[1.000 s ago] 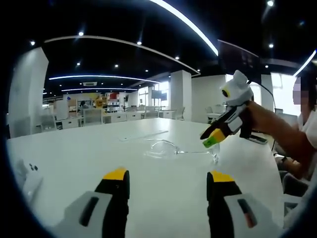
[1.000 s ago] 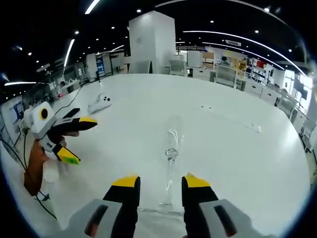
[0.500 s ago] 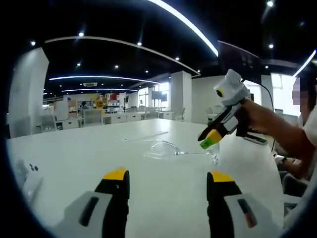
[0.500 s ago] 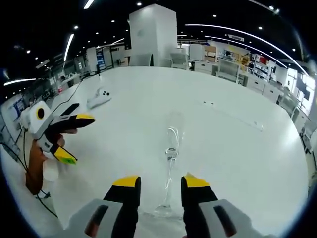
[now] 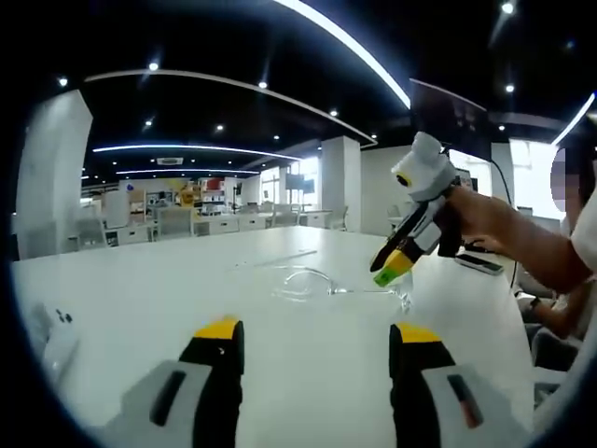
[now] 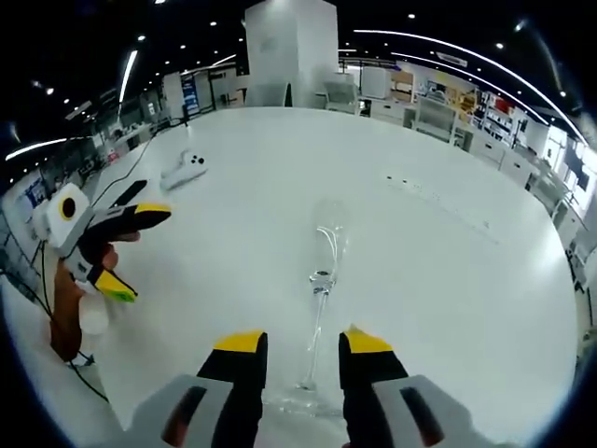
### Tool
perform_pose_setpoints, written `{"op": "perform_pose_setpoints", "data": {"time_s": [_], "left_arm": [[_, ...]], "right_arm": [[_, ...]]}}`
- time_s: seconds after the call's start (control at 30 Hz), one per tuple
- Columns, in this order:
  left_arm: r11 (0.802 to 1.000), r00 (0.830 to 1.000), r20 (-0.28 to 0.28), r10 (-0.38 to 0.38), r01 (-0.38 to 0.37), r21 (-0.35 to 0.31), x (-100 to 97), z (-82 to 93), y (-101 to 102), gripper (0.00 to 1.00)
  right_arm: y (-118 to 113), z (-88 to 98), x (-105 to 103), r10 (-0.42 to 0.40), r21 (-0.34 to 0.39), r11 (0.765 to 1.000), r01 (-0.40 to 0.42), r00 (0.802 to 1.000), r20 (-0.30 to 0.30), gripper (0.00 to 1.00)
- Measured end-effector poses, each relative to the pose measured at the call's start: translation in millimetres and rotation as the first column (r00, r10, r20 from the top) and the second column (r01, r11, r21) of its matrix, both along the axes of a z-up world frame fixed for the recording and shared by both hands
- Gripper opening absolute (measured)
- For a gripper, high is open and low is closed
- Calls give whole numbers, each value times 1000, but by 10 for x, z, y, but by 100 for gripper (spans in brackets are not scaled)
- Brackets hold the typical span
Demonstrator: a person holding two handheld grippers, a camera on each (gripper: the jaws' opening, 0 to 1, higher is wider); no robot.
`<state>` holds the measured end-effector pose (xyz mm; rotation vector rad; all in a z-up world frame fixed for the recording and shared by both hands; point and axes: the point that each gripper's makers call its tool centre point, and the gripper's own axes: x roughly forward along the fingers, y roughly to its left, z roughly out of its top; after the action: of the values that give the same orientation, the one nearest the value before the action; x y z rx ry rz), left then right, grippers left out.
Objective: Stand the stemmed glass upright on the table place it in front of you
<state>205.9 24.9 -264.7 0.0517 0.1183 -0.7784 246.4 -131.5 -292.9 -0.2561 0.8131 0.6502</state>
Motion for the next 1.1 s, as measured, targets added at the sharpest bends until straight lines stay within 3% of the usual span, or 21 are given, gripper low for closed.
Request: {"op": "perform_pose_setpoints", "data": {"time_s": [0.3,1.1], "left_arm": [[1000,1000,1,2,-2,-4,-2,5,4,63],[1000,1000,4,2,-2,-5,-22,2,4,63]], "right_arm": [[-17,-17,80,-2,-8,1000,2,1000,-15,33],[-7,-83,62,5,-48,999,-9,997,-74,32]]}}
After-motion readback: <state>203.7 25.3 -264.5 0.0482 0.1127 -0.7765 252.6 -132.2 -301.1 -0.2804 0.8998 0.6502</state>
